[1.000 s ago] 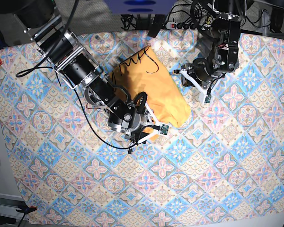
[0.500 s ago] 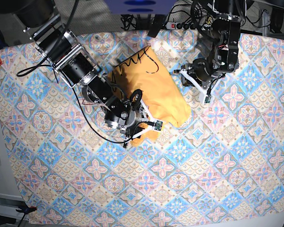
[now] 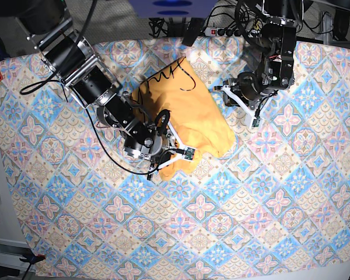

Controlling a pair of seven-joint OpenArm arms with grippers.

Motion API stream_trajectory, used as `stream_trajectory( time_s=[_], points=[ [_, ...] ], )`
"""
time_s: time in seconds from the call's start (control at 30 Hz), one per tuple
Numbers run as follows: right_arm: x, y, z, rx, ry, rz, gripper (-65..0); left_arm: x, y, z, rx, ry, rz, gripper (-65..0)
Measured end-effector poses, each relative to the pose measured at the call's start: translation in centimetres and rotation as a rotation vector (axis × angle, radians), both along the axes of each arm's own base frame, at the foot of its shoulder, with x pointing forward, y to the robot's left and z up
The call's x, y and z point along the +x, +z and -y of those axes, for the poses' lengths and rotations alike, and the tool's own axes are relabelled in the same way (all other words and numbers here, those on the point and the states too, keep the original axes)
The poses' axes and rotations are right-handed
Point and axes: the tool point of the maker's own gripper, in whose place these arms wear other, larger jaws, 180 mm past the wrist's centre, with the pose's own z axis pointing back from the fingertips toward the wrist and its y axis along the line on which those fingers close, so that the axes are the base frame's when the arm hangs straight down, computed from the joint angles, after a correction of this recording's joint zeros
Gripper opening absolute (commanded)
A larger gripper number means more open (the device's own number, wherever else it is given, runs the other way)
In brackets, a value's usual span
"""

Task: Fold the T-shirt properly
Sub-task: 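Hold the shirt edge with the right gripper and tuck it under the bundle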

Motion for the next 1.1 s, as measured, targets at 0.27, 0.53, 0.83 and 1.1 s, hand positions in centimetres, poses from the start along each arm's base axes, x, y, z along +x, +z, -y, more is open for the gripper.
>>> stream_trajectory(
  time_s=[0.27,0.53,0.83,1.1],
  points=[
    [0.5,1.3,0.3,0.009,0.014,0.037,-61.0,0.0,0.0,0.0,0.000,0.000,-0.001,-51.4],
    [1.6,3.1,0.8,-0.008,0.015,0.086,-61.1,0.0,0.0,0.0,0.000,0.000,0.000,-51.4],
    [2.8,4.2,1.5,-0.034,0.005,0.116,-60.6,0.0,0.0,0.0,0.000,0.000,0.000,-51.4],
    [2.6,4.5,1.5,-0.031,0.006,0.129,-49.1,0.0,0.0,0.0,0.000,0.001,0.000,-51.4]
  ],
)
